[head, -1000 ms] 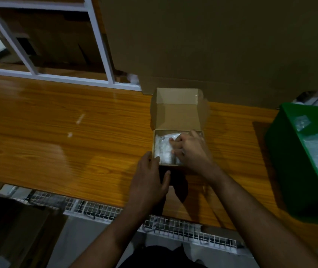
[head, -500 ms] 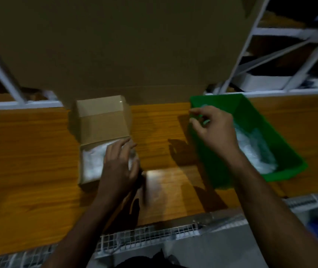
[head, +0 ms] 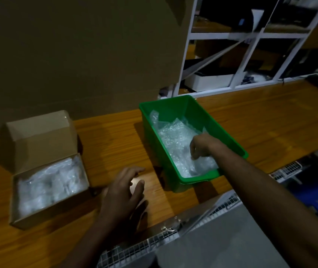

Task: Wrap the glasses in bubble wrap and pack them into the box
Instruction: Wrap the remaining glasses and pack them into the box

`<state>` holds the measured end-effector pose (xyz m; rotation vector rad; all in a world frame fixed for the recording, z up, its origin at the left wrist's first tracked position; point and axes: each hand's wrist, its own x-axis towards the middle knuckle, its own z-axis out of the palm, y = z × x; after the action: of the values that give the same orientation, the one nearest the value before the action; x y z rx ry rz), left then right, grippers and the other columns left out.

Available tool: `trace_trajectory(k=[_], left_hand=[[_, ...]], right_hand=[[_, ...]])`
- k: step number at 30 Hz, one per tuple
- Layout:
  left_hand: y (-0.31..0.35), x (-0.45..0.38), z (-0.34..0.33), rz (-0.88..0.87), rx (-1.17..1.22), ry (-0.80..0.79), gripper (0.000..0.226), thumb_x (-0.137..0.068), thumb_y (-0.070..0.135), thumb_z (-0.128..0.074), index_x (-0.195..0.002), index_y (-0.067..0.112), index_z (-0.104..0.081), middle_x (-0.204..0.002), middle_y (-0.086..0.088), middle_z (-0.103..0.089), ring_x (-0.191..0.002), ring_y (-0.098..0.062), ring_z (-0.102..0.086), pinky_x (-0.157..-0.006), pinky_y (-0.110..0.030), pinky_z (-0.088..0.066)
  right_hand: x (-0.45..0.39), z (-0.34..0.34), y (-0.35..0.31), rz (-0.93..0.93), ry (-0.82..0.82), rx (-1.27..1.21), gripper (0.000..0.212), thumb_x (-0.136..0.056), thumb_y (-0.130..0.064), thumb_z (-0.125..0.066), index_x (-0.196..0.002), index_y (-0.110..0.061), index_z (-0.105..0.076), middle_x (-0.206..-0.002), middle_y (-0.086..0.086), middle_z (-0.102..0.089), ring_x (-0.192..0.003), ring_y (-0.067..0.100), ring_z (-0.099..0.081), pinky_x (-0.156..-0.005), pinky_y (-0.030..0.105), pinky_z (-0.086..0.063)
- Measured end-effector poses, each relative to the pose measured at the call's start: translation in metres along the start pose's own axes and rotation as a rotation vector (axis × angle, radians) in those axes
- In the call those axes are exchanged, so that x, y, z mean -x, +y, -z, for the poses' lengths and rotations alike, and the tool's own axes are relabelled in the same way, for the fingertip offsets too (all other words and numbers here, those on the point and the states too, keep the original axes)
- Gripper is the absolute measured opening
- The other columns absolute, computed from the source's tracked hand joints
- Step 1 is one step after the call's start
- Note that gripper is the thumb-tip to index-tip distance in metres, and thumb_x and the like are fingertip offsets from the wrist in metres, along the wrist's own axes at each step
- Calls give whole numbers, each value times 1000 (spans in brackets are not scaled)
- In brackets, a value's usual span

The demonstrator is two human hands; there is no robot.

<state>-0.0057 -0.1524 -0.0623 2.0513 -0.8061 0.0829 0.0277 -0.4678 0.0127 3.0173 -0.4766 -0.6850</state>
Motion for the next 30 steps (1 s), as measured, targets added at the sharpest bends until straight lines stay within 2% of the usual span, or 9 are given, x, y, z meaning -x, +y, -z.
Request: trace_trajectory(k=[2,5,9,13,17,21,25,27,30], left_hand=[[4,4,-3,28,-18,-8,30,-96,45,-47,-123,36,-58,-114,29,-52,-104,9,-53,-75,-10,-43],[7,13,-3,63,-2,-4,29,-94,48,-47,-121,44,-55,-112,36,-51,-102,12,-54,-69,-5,-41],[1,20,0,85,19,-3,29,-93,50,-46,-119,44,-57,-111,32,-55,-98,7,-58,-71,-17,-48],[-8,28,13,145,-18,-17,24,-94,49,-50,-113,41,-62,-91,21,-67,-81,2,-64,-65,-34,-56],[-21,41,27,182,-45,-51,14,-98,28,-60,-108,36,-65,-83,16,-68,-74,2,-64,-64,-33,-56],[-42,43,49,210,-95,-48,13,-98,33,-58,-105,44,-62,-88,17,-69,-78,4,-64,-66,-27,-52],[-52,40,69,194,-53,-72,20,-92,47,-52,-106,41,-65,-97,25,-69,-90,11,-65,-71,-14,-50],[-51,38,75,151,-56,-126,27,-90,52,-48,-108,40,-64,-98,20,-69,-93,13,-63,-72,-6,-45],[-48,35,79,185,-14,-199,24,-91,49,-53,-109,38,-64,-99,17,-70,-97,13,-61,-74,-4,-43]], right_hand=[[-2,0,2,-12,66,-25,20,-81,-28,-81,-97,-15,-77,-100,5,-75,-88,22,-70,-86,40,-60],[-2,-1,3,6,124,6,13,-87,-24,-71,-94,-14,-75,-98,6,-74,-85,22,-69,-83,41,-60],[-1,-4,-5,31,123,-45,28,-94,-32,-63,-111,-10,-67,-117,7,-69,-98,26,-66,-91,44,-55],[7,-9,-12,-2,-112,-29,70,-82,-37,-80,-137,-8,-49,-131,14,-57,-100,28,-64,-89,42,-56],[11,-9,-12,36,6,-43,49,-83,-10,-76,-128,-19,-57,-127,12,-57,-88,20,-58,-64,27,-47],[26,8,-9,5,299,-373,31,-87,-6,-67,-114,-22,-64,-110,7,-68,-76,18,-64,-63,32,-55],[69,37,-21,125,595,-881,8,-93,-14,-65,-100,-19,-68,-94,0,-69,-85,12,-65,-73,30,-54],[89,47,-31,182,647,-1121,7,-94,-12,-64,-98,-13,-69,-96,2,-69,-87,12,-63,-74,27,-49],[104,46,-39,179,650,-1257,9,-94,-14,-64,-100,-13,-71,-100,5,-71,-94,22,-66,-81,38,-55]])
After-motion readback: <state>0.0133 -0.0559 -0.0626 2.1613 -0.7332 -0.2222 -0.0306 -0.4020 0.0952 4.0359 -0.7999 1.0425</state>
